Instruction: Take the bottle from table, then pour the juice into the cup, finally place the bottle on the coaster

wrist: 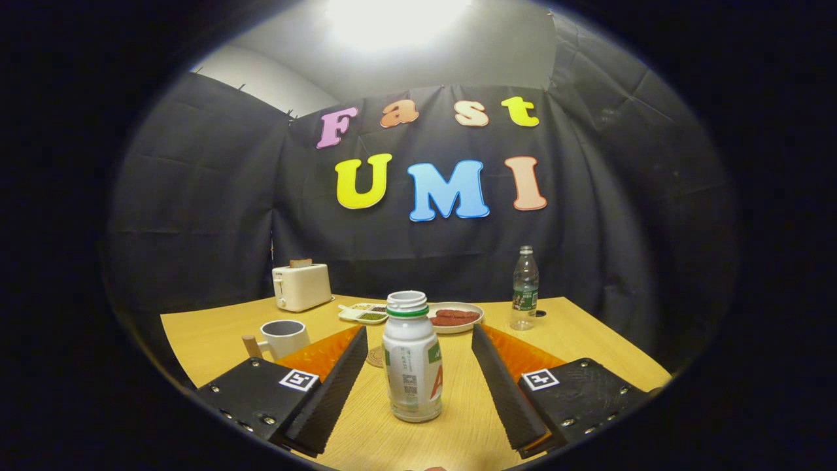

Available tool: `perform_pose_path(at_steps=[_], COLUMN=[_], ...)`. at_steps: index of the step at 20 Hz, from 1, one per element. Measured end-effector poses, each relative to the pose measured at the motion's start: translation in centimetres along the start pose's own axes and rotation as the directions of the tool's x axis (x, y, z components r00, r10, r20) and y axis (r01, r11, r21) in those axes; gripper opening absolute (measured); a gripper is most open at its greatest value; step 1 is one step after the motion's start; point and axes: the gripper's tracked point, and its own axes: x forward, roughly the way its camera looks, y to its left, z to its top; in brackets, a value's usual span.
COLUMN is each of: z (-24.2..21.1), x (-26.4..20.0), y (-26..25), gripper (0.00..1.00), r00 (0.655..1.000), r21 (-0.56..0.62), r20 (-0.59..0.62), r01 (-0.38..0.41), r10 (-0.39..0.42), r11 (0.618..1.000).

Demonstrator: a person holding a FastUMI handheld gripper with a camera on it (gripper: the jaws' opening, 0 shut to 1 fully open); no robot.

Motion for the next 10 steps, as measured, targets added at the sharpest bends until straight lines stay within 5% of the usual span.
perform_pose_path(at_steps=[10], z=[-4.8], x=[3.5], y=[0.1], gripper=[0.97], r00=[0.995], r21=[0.033], r20=[-0.095], r01=[0.028], r10=[-0.025], r11=[0.999])
